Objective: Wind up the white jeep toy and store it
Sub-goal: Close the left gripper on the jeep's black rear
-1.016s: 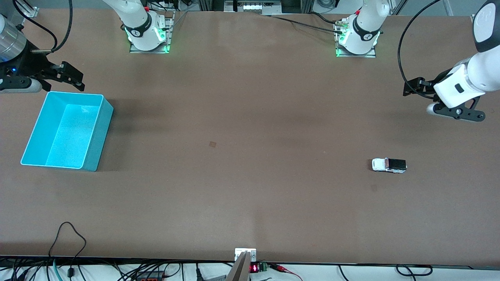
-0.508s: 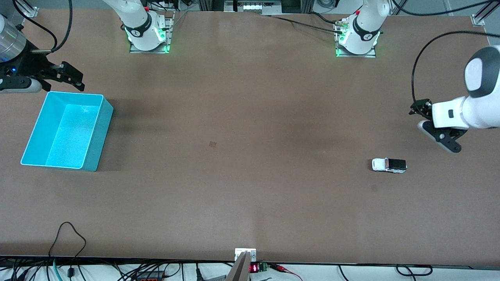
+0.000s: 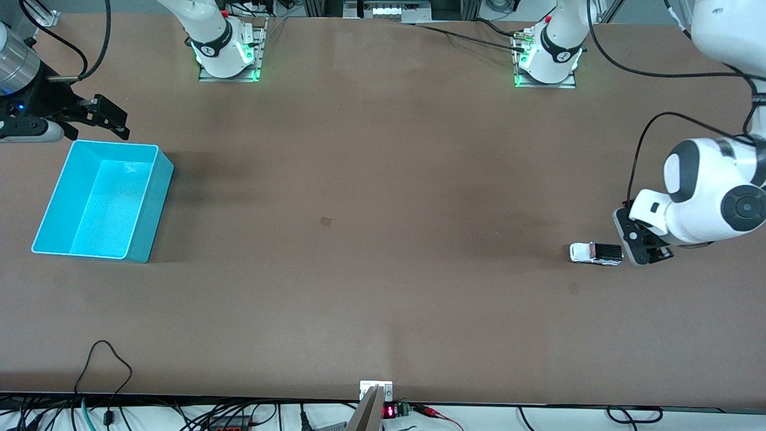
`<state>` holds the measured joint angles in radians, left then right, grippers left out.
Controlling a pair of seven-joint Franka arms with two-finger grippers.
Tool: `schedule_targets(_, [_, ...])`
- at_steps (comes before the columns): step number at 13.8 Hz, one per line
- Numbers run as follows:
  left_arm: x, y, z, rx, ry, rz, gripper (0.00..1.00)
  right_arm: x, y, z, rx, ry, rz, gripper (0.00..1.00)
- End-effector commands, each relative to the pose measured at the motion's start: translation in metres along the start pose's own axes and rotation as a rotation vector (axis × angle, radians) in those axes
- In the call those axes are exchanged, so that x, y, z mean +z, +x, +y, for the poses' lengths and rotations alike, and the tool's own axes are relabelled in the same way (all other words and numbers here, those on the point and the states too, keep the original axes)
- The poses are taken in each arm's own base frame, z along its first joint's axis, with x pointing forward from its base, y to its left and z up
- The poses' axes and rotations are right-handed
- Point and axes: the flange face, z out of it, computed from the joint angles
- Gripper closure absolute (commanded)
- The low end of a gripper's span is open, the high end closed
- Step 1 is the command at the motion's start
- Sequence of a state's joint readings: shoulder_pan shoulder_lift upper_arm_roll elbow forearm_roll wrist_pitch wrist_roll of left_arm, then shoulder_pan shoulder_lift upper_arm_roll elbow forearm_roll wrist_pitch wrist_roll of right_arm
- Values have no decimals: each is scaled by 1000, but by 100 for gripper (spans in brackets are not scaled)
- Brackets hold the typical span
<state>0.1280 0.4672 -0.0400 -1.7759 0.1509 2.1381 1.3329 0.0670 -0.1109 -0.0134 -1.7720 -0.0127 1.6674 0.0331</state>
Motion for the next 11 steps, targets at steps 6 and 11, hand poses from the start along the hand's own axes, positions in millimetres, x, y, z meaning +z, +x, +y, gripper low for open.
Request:
schedule_targets(6, [65,14,-2,224,98,24,2,-4,-2,4,-12,-9,1,0])
schedule_targets(11, [76,15,5,232,75,25,23,-7,-1,4,-20,-9,6,0])
